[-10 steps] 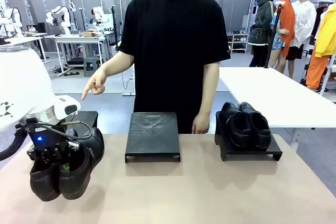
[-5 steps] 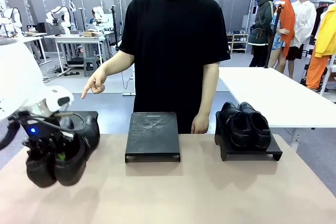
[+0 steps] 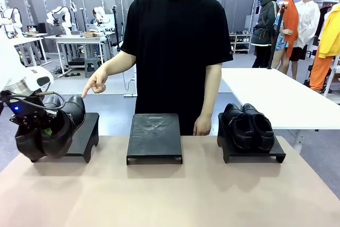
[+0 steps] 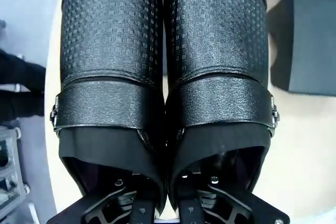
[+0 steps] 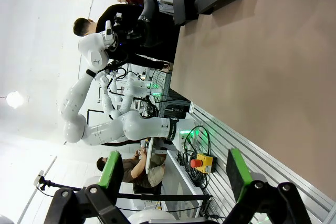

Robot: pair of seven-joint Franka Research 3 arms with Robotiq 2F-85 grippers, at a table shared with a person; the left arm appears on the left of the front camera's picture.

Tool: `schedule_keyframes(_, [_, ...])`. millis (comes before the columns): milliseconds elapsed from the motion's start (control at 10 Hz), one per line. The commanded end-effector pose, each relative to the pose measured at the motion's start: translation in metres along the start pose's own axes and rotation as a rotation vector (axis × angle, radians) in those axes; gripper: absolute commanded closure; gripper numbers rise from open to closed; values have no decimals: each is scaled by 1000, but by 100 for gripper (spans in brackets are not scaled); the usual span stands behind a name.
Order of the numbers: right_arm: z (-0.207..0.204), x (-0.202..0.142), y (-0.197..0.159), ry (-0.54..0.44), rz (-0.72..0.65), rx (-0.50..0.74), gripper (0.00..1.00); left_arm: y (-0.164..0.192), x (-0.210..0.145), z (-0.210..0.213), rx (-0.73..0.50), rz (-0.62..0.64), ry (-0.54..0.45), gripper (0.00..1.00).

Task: Place the shoes on the stand as instructed by the person.
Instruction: Pick up another pair of Shoes and place it on the Shoes Stand indicated by the person.

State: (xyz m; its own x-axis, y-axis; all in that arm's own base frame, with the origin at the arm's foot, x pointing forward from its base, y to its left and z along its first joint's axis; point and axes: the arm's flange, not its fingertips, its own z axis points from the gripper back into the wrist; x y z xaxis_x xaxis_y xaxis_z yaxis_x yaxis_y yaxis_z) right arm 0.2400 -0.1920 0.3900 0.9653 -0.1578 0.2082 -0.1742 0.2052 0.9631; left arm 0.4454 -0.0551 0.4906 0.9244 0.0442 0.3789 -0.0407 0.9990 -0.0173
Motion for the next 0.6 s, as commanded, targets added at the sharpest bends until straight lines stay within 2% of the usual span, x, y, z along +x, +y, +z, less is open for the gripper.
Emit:
schedule_keyframes(0, [0, -1, 3, -1, 3, 7, 0, 7, 29, -11, 1, -44, -87, 91])
schedule_keyframes(500, [0, -1, 3, -1, 3, 7, 0, 23, 75, -53, 61, -80, -95, 91])
